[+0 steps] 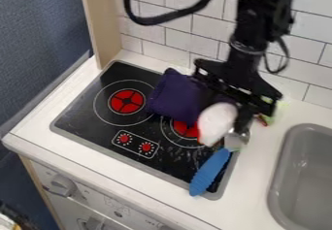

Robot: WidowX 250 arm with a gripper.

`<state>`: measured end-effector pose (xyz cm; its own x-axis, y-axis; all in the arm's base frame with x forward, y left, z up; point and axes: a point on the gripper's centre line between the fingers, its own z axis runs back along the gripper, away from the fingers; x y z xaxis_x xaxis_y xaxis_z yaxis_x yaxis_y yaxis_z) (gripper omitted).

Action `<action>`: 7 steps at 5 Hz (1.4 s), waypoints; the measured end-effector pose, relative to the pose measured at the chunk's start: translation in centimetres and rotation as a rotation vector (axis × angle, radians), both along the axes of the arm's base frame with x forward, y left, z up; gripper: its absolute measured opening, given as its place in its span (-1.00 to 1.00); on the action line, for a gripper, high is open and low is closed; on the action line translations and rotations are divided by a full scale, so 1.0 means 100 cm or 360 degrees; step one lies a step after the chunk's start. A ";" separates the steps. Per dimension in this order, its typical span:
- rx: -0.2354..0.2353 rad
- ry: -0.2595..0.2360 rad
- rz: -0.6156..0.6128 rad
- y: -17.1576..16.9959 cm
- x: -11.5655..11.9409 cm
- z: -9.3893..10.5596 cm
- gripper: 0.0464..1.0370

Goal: Take the white thing and put it on the right side of the blue spoon.

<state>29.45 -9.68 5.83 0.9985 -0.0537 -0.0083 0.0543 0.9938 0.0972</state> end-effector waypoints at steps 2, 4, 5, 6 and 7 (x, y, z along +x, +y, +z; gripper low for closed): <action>0.0029 0.0066 -0.0053 -0.032 -0.015 -0.037 0.36; -0.0021 0.0118 -0.0155 -0.052 -0.015 -0.065 0.36; -0.0018 0.0124 -0.0160 -0.054 -0.015 -0.068 0.36; -0.0014 0.0123 -0.0170 -0.056 -0.009 -0.070 0.36; -0.0008 0.0123 -0.0179 -0.056 -0.009 -0.071 0.36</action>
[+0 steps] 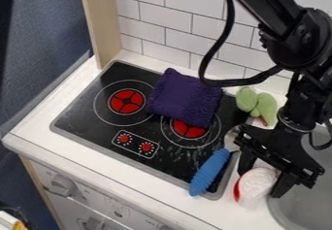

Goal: Take the white thing and put it on the right side of the blue spoon.

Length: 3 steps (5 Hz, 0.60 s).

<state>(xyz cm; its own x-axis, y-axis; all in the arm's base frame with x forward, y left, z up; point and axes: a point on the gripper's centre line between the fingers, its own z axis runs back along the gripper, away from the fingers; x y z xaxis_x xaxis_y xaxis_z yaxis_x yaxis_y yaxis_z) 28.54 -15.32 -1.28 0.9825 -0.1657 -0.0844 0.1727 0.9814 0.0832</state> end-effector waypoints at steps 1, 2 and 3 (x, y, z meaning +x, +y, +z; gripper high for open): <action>0.0022 -0.0007 -0.0034 -0.002 0.001 0.000 0.50; 0.0102 0.0021 -0.0055 -0.004 -0.004 -0.011 0.93; 0.0091 0.0006 -0.0055 -0.001 -0.008 -0.011 0.94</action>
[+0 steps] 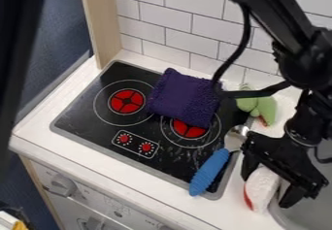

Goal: Take the white thing and put it on the right side of the blue spoon.

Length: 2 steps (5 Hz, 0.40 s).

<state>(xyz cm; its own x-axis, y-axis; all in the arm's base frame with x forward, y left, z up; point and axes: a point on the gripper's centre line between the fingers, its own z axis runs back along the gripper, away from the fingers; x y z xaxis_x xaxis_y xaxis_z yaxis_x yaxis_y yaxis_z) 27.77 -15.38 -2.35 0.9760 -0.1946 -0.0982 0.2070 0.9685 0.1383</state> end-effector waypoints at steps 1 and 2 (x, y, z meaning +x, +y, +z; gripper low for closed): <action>-0.0016 -0.0019 0.0012 0.004 -0.004 0.014 0.93; -0.0067 -0.0056 0.0055 0.012 0.000 0.024 0.93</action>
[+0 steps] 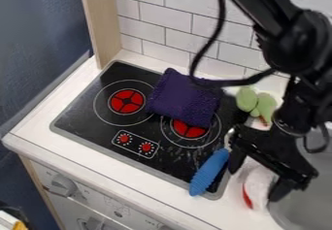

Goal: Take the white thing and put it on the right side of the blue spoon.

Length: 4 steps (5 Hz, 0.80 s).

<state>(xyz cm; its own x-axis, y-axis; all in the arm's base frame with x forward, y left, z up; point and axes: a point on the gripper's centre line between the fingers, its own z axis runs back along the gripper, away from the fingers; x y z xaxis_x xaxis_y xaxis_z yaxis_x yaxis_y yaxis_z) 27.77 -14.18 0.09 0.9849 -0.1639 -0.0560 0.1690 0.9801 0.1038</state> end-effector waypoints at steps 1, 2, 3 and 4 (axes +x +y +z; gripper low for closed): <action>-0.0041 -0.0079 0.0036 0.004 0.004 0.025 0.93; -0.0056 -0.0163 0.0052 0.007 0.003 0.052 0.93; -0.0083 -0.0281 0.0040 0.011 0.003 0.076 0.93; -0.0101 -0.0313 0.0021 0.013 -0.001 0.092 0.93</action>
